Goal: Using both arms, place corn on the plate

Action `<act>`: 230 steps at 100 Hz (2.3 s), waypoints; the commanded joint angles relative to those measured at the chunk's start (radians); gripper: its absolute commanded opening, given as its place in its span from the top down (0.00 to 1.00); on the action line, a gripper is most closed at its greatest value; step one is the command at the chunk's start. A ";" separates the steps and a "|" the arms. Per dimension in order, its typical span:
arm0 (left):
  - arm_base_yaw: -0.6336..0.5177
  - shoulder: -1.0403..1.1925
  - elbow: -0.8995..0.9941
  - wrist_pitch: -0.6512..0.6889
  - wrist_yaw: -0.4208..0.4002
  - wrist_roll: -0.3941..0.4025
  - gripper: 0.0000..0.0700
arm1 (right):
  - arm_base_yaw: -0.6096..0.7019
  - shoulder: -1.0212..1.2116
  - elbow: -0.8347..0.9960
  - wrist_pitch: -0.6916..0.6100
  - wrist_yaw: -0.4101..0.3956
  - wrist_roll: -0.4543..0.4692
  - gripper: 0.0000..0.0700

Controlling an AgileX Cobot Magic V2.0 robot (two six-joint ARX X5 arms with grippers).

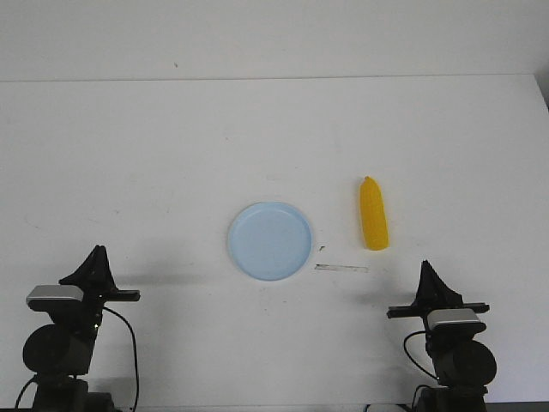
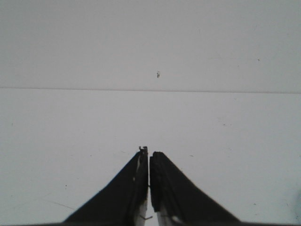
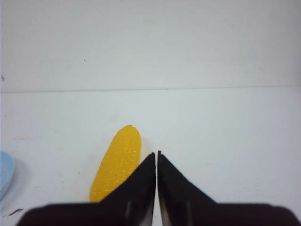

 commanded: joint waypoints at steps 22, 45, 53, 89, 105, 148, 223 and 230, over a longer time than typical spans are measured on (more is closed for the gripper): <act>0.000 -0.133 0.006 -0.085 0.001 0.015 1.00 | 0.001 0.002 -0.001 0.011 0.003 0.000 0.99; 0.000 -0.190 0.006 -0.089 0.001 0.016 1.00 | 0.001 0.002 -0.001 0.011 0.004 0.000 0.99; 0.000 -0.194 0.006 -0.087 0.001 0.016 1.00 | 0.001 0.002 -0.001 0.011 0.003 0.000 0.99; 0.000 -0.194 0.006 -0.088 0.001 0.016 1.00 | 0.001 0.002 -0.001 0.011 0.003 0.000 0.99; 0.000 -0.194 0.006 -0.088 0.001 0.016 1.00 | 0.001 0.002 -0.001 0.011 0.003 0.000 0.99; 0.000 -0.194 0.006 -0.088 0.001 0.016 1.00 | 0.001 0.002 -0.001 0.064 0.004 0.000 0.99; 0.000 -0.194 0.006 -0.089 0.001 0.016 1.00 | 0.009 0.327 0.349 0.039 0.035 -0.150 0.99; 0.000 -0.194 0.006 -0.089 0.001 0.016 1.00 | 0.027 0.418 0.391 0.043 0.042 -0.149 0.99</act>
